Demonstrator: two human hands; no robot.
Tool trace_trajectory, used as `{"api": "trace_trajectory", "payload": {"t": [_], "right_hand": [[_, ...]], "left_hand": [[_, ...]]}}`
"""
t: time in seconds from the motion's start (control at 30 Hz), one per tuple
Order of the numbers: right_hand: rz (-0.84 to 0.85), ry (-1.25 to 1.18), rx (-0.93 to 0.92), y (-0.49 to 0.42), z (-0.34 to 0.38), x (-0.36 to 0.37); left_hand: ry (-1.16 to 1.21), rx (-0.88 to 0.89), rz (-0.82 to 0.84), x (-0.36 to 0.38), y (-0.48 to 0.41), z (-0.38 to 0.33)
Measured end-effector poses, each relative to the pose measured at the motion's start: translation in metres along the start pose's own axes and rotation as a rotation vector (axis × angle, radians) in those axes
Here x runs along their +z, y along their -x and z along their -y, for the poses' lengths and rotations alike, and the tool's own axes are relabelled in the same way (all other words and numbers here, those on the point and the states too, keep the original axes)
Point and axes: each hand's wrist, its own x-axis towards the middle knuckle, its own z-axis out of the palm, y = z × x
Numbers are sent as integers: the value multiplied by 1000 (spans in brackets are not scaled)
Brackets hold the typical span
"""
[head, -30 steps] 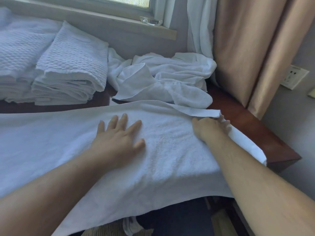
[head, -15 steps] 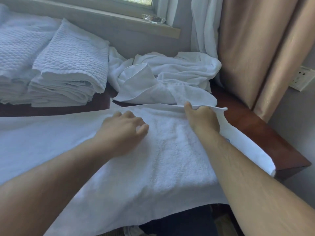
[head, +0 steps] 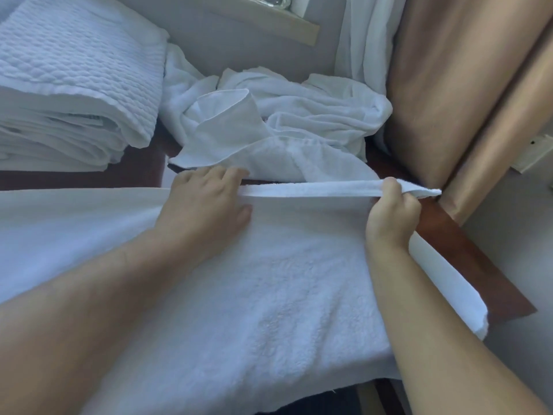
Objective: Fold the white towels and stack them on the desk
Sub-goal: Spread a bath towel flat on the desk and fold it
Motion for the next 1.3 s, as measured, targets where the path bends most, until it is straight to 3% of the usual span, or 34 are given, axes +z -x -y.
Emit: {"api": "trace_trajectory", "payload": {"t": [0.1,0.27,0.37,0.43,0.53,0.6,0.67,0.73,0.83,1.0,1.17,1.23,1.3], "right_hand": [[78,93,41,-3,2,6],[-1,47,104,-7,5,9],[-24,-7,162,-3,9,6],[56,27,179,-3,13,5],[320,-17,301,-10,22,-3],[391,66,298,-21,22,-13],[327,373,150,-20,18,-26],[251,518,37,-6,7,-34],[214,423,36,6,-3,-37],[218,137,117,3,1,-42],[661,-52,236,-12,-8,-72],[526,43,104,-10,-14,-82],[231,202,-71,-2,-14,-85]], "left_hand": [[21,105,-89,-8,1,-5],[-29,368,-285,-21,9,-15],[-124,559,-232,-22,17,-21],[-146,620,-140,-21,22,-23],[-160,508,27,-24,17,-26],[-231,452,65,-25,14,-31],[-251,336,77,-22,16,-40],[-167,122,119,-17,22,-50],[-71,-58,56,-8,40,-63],[67,130,-329,-18,58,-66],[160,309,-8,-23,69,-69],[133,308,43,-21,70,-68],[148,364,8,-22,69,-69]]}}
